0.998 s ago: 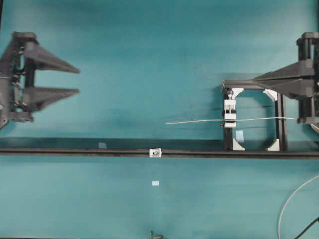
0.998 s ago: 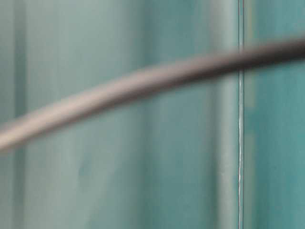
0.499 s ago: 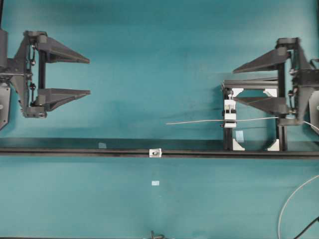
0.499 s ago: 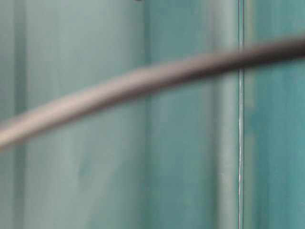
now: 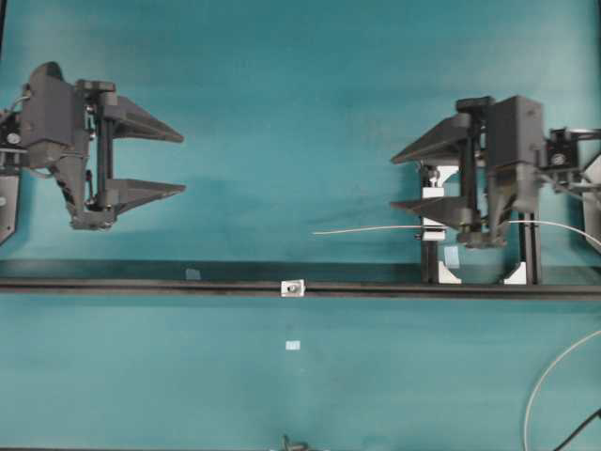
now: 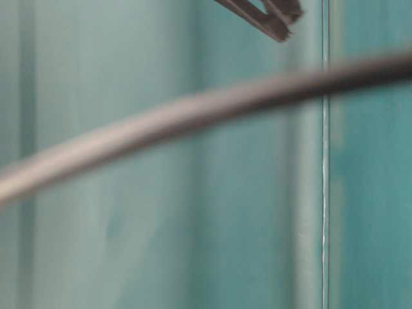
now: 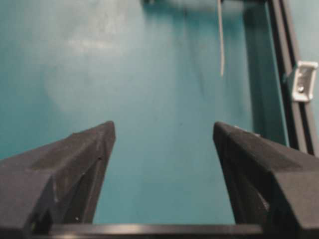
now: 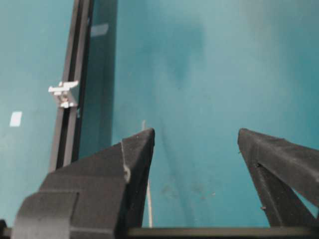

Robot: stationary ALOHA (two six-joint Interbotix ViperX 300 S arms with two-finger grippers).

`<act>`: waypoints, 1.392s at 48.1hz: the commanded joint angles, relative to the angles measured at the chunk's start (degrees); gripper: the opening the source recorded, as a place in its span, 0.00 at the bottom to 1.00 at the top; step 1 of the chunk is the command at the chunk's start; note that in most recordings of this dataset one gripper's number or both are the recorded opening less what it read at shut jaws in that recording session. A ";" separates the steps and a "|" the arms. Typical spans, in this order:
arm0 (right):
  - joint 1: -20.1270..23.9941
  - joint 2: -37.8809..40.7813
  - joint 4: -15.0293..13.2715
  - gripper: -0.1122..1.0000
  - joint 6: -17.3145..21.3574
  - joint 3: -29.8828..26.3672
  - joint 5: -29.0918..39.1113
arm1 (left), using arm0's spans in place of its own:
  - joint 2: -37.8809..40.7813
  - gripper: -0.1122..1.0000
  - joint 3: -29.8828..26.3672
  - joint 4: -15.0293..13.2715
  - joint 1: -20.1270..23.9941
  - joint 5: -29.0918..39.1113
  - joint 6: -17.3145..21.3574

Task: Insert the wire through the hole in the metal fitting marked with a red label.
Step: 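Move the right gripper down toward the white wire near the clamp, then close the right gripper on the white wire's end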

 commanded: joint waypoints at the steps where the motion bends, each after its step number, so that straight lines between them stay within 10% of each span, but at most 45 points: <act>1: 0.88 1.67 0.00 0.81 0.18 -2.02 -0.26 | 1.41 0.95 -0.44 -0.09 0.00 -1.93 0.09; 67: 4.04 20.13 -0.18 0.81 4.13 -7.12 -1.85 | 15.29 0.95 -1.58 0.18 -0.79 -10.72 3.96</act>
